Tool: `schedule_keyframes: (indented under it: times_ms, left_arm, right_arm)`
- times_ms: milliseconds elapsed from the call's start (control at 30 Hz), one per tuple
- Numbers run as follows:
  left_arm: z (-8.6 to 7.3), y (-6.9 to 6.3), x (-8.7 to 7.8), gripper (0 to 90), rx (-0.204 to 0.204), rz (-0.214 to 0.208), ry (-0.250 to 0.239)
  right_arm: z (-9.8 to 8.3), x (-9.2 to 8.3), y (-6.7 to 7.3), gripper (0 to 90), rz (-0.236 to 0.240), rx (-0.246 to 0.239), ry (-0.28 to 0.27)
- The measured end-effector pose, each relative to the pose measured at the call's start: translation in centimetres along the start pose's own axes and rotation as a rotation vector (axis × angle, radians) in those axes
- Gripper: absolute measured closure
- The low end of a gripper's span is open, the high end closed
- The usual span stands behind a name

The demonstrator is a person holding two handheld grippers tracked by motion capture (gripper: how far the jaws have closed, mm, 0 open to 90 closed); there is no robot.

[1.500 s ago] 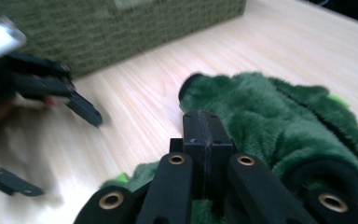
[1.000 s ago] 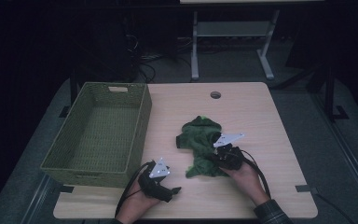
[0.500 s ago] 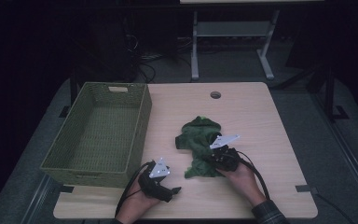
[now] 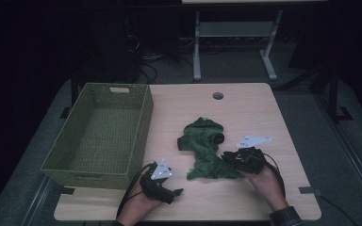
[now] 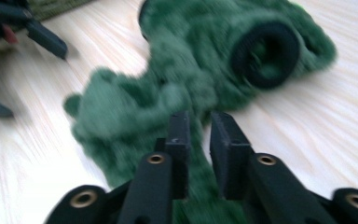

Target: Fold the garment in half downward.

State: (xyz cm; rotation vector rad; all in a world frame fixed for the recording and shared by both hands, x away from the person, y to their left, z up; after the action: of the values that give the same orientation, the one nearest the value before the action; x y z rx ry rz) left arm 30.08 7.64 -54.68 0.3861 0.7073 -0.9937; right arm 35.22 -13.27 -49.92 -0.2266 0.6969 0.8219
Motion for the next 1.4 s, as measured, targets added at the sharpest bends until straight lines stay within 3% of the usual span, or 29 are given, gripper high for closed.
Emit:
schedule_keyframes:
  times_ms: [100,367,733,967,1300,1400]
  left_arm:
    - [0.0,0.0,0.0,13.4,0.0,0.0,0.0]
    - [0.0,0.0,0.0,13.4,0.0,-0.001,0.0]
    - [0.0,0.0,0.0,13.7,0.001,0.002,0.0]
    - [0.0,0.1,0.0,13.7,0.002,0.002,-0.001]
    - [0.0,0.1,0.0,13.7,0.002,0.003,-0.001]
    - [0.0,0.1,0.0,13.7,0.002,0.002,-0.001]
  right_arm:
    - [-1.0,-0.6,-0.6,70.9,-0.017,0.0,0.014]
    - [-3.1,-3.0,-1.7,65.2,-0.036,0.022,-0.013]
    - [-6.7,-4.8,-2.5,60.4,-0.03,0.071,0.013]
    - [-8.3,-5.2,-2.6,59.4,-0.012,0.093,0.028]
    - [-8.2,-3.9,-2.7,59.2,0.019,0.083,0.055]
    - [-8.0,-3.7,-2.7,67.0,0.041,0.09,0.054]
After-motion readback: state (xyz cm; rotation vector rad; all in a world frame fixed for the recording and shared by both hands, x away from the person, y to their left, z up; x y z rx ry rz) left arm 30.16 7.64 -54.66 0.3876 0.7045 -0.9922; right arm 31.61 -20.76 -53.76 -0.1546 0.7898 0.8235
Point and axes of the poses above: each handheld gripper's, and its own axes: x roughly forward along the jaws, z roughly out of its top, y roughly to its left, the point moved 10 cm from there along x, roughly forward along the jaws, and after that the axes turned 1 degree about -x, right-handed, at the moved point
